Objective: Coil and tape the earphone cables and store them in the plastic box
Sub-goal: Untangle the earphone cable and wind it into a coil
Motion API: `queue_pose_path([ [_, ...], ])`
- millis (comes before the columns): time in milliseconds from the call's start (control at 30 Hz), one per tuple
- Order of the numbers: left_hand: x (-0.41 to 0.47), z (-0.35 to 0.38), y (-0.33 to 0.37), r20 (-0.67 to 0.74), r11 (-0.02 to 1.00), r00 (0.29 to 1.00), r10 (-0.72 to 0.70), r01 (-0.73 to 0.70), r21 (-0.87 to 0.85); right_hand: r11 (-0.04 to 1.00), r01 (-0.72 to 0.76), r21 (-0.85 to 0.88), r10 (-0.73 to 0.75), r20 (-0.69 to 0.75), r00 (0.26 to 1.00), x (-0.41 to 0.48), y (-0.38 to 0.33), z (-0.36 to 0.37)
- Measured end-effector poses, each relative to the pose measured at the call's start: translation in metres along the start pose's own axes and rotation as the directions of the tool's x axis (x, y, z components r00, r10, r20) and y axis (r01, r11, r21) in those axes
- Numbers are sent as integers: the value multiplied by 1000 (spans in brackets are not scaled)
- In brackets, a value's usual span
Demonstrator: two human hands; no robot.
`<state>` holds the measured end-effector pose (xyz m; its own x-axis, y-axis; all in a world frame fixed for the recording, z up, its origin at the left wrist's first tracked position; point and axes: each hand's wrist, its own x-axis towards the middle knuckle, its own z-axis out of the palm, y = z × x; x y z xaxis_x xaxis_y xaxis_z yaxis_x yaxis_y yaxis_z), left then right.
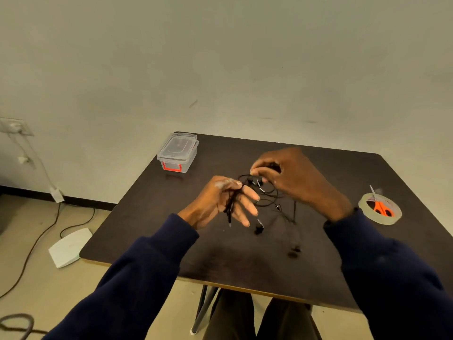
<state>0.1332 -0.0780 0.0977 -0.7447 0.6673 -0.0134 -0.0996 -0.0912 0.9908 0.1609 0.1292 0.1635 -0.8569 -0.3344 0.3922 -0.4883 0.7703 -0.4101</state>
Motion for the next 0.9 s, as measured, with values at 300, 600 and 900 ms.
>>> queue_pose_path([
  [300,4,9,22,4,727,973,230,-168,-666,850,-80,520,99,-10,995,0,17,57],
  [600,39,-6,15,-223,910,915,336,-376,-173,899,-137,416,133,39,990,-34,3,66],
  [900,32,11,3,-141,941,971,194,-144,306,999,19,-41,-23,-100,995,-19,14,23],
])
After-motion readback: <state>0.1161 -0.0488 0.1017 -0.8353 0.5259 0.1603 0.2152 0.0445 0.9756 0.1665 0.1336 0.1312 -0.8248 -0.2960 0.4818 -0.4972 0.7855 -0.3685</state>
